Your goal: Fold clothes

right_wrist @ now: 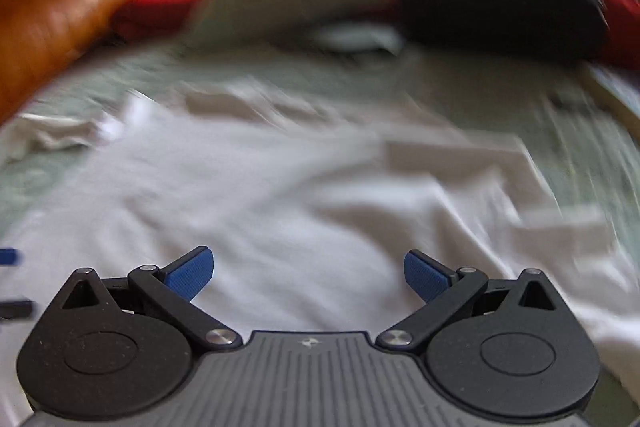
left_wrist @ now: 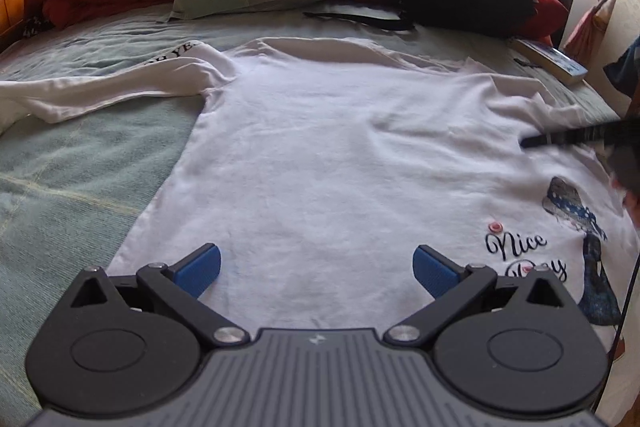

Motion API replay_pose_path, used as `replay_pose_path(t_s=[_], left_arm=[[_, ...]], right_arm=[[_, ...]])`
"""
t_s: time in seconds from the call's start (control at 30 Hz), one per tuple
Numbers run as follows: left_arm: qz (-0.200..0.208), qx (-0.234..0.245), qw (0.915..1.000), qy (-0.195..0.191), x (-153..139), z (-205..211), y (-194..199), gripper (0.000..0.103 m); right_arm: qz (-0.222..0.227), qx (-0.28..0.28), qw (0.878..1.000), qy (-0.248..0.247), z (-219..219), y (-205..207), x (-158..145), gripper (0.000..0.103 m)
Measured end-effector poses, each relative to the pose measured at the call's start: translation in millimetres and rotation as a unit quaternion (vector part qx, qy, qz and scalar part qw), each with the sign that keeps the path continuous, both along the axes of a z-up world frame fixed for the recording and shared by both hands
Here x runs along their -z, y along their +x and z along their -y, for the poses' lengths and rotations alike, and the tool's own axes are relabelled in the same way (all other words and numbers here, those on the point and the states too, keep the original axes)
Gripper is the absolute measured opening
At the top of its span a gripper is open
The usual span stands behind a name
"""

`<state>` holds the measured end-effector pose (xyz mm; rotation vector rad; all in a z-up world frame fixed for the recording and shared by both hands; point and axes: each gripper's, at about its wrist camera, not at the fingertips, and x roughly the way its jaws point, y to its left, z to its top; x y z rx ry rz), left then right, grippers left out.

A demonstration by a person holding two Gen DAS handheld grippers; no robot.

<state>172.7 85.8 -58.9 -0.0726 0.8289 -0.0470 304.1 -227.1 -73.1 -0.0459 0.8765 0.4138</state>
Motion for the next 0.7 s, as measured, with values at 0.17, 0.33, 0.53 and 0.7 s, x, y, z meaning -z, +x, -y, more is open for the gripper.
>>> replay_pose_path(t_s=[0.17, 0.33, 0.53, 0.7], left_arm=[[0.033, 0.013, 0.9992, 0.018, -18, 0, 7, 0.102], [0.018, 0.035, 0.9991, 0.016, -8, -1, 25, 0.102], [-0.002, 0.016, 0.9999, 0.001, 5, -15, 20, 0.102], [0.005, -0.002, 0.9999, 0.010, 2, -28, 17, 0.102]], right_arm=[[0.025, -0.022, 0.999, -0.009, 4, -4, -10, 0.103], [0.040, -0.055, 0.997, -0.020, -23, 5, -37, 0.103], [0.081, -0.127, 0.988, -0.041, -80, 35, -63, 0.103], [0.106, -0.140, 0.983, -0.060, -120, 85, -67, 0.103]])
